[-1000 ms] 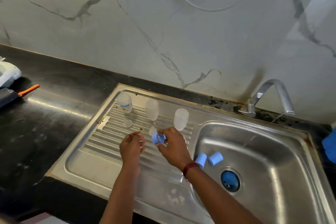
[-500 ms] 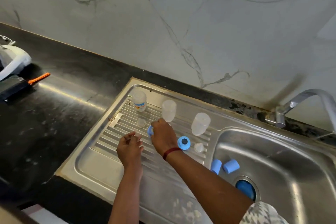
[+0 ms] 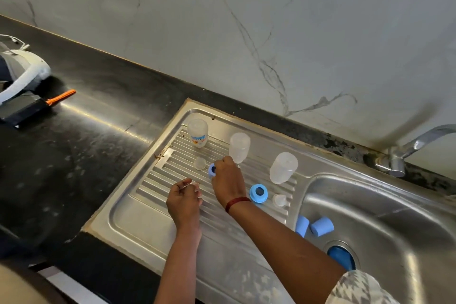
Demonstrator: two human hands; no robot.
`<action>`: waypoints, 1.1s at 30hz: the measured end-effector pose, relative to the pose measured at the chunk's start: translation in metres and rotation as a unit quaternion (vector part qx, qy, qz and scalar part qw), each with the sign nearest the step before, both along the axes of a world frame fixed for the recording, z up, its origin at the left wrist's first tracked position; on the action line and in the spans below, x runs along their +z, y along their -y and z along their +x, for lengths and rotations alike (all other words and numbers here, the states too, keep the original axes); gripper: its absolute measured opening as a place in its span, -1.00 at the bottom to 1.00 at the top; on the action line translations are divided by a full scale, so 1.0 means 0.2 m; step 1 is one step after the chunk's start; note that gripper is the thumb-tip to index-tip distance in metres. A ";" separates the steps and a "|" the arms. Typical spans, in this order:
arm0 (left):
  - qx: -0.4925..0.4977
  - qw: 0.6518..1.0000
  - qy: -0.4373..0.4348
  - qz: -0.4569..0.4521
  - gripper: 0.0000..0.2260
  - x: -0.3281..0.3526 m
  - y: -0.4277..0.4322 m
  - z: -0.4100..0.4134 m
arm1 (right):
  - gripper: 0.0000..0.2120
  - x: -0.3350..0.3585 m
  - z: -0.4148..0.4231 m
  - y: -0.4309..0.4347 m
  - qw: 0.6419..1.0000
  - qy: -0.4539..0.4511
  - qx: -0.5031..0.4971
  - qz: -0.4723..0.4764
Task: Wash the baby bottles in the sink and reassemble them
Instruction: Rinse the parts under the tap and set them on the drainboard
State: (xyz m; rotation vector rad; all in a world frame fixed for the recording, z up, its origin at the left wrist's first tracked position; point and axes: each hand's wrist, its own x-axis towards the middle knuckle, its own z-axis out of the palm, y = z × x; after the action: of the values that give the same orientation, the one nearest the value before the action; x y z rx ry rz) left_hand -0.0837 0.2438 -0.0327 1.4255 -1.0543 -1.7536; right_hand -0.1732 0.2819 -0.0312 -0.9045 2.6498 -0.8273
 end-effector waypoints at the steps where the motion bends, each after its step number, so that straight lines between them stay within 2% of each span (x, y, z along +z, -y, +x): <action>1: -0.003 1.000 0.005 -0.004 -0.88 0.00 0.00 0.00 | -0.87 0.01 0.00 -0.02 1.000 0.001 -0.003 -0.011; 4: -0.017 1.000 0.016 -0.016 -0.88 0.02 -0.02 -0.02 | -0.85 0.05 -0.01 -0.10 0.999 0.003 -0.015 -0.043; 9: -0.066 0.997 -0.027 -0.041 -0.87 0.12 -0.15 -0.08 | -0.75 0.12 0.02 -0.37 0.994 -0.030 -0.033 -0.099; 13: -0.162 0.982 -0.084 -0.046 -0.81 0.19 -0.34 -0.15 | -0.78 0.11 0.02 -0.68 0.986 -0.046 -0.106 -0.121; 17: -0.288 0.952 -0.088 -0.052 -0.82 0.21 -0.59 -0.20 | -0.80 0.09 0.03 -0.97 0.975 -0.033 -0.184 -0.124; 20: -0.369 0.926 -0.061 -0.052 -0.83 0.19 -0.77 -0.21 | -0.83 0.05 0.02 -1.18 0.968 -0.005 -0.229 -0.106; 25: -0.444 0.896 -0.012 -0.006 -0.88 0.10 -0.97 -0.27 | -0.88 -0.09 0.01 -1.43 0.964 0.059 -0.255 -0.048; 29: -0.462 0.886 0.012 0.023 -0.89 0.04 -1.04 -0.34 | -0.89 -0.24 0.00 -1.54 0.970 0.121 -0.208 0.029; 32: -0.455 0.889 0.029 0.034 -0.93 0.00 -1.07 -0.35 | -0.75 -0.36 0.00 -1.56 0.968 0.179 -0.153 0.082; 33: -0.451 0.891 0.033 0.036 -0.87 -0.02 -1.07 -0.35 | -0.71 -0.39 0.00 -1.56 0.967 0.193 -0.137 0.090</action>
State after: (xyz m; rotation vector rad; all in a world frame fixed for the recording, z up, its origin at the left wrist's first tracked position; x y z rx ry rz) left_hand -0.1542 0.4586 -0.0358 1.0884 -1.9074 -2.3844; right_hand -0.1731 0.5937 -0.1097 -0.2968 2.4761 -0.7161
